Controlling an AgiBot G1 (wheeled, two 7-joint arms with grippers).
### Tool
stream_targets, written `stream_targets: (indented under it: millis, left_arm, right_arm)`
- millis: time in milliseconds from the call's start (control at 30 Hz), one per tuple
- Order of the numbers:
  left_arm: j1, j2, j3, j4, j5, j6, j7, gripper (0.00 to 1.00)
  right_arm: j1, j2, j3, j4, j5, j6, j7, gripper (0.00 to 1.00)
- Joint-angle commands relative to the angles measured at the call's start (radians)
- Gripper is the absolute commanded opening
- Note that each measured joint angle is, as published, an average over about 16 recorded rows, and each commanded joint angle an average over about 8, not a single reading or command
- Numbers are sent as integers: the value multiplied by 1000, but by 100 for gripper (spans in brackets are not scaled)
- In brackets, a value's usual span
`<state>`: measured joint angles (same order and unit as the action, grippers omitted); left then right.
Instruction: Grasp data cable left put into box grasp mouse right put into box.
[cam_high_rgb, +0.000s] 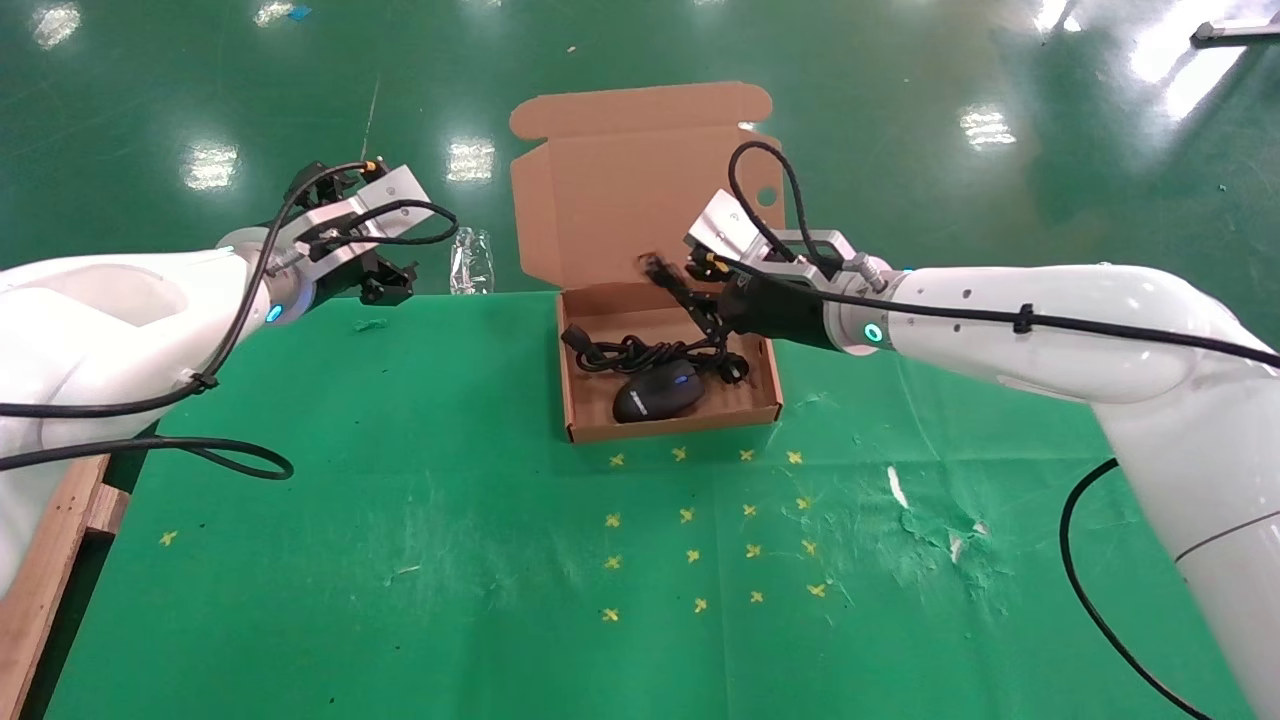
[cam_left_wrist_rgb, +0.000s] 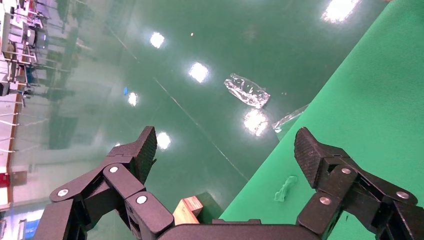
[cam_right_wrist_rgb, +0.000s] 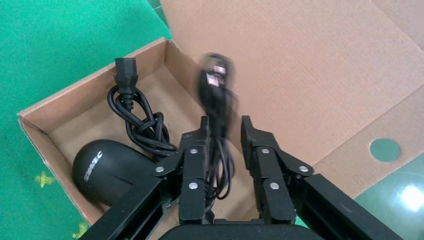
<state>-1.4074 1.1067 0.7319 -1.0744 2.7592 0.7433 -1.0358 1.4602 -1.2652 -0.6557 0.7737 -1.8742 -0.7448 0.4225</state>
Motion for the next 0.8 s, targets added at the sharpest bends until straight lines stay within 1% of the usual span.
stream_targets:
  millis: [33, 267, 367, 467, 800]
  left_arm:
    - [0, 0, 0, 0, 0, 0, 0, 100]
    - [0, 1, 1, -1, 0, 0, 0, 100]
    - [0, 1, 1, -1, 0, 0, 0, 100]
    - [0, 1, 1, 0, -1, 0, 0, 100]
    - [0, 0, 2, 0, -2, -1, 1, 100]
  right_arm:
    - [0, 3, 0, 8, 0, -3, 1, 100]
    - [-2, 11, 2, 26, 6, -13, 2, 100]
    - [-9, 25, 9, 38, 29, -28, -2, 100]
    - [-24, 49, 23, 55, 71, -55, -11, 100]
    - [-88, 156, 85, 136, 261, -178, -51, 100]
